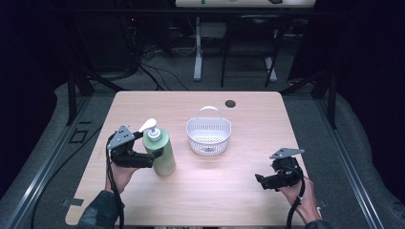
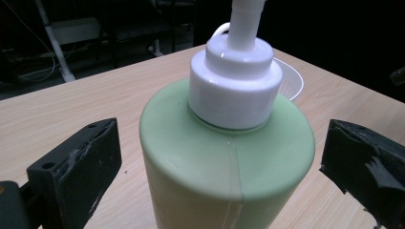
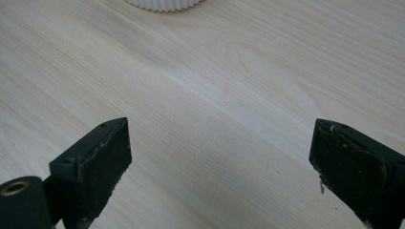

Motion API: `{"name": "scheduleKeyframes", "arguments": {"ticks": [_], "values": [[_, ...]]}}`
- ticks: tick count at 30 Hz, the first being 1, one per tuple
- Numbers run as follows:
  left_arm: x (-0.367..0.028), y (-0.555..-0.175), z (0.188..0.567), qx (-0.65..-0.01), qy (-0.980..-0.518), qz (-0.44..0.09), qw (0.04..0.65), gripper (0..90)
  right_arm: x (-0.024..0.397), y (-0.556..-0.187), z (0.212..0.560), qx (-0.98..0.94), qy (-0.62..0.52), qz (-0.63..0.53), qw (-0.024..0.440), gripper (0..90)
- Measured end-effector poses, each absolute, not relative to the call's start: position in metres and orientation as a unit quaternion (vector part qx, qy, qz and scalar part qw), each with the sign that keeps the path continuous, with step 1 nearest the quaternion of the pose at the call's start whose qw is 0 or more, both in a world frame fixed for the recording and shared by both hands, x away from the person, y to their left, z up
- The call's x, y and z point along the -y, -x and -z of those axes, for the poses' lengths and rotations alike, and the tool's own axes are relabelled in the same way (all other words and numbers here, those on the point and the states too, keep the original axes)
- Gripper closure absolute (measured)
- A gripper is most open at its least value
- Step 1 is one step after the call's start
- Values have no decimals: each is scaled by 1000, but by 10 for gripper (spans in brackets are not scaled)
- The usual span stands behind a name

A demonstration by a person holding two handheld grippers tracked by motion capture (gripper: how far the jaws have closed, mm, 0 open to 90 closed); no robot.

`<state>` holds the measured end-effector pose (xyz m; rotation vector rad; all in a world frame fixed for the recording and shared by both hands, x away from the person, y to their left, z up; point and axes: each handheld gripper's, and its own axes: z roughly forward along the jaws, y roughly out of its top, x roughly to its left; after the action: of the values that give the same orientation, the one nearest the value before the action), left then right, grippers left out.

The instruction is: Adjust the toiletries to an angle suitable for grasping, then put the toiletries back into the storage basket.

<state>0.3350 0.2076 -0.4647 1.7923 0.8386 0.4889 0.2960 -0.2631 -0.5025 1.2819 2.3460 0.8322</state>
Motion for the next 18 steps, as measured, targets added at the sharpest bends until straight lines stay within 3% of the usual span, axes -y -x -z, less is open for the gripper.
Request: {"name": "scheduleKeyframes", "arguments": {"ticks": [18], "values": [[-205, -338, 446, -362, -724, -219, 545, 0, 262, -294, 505, -830, -449, -286, 166, 66]]}}
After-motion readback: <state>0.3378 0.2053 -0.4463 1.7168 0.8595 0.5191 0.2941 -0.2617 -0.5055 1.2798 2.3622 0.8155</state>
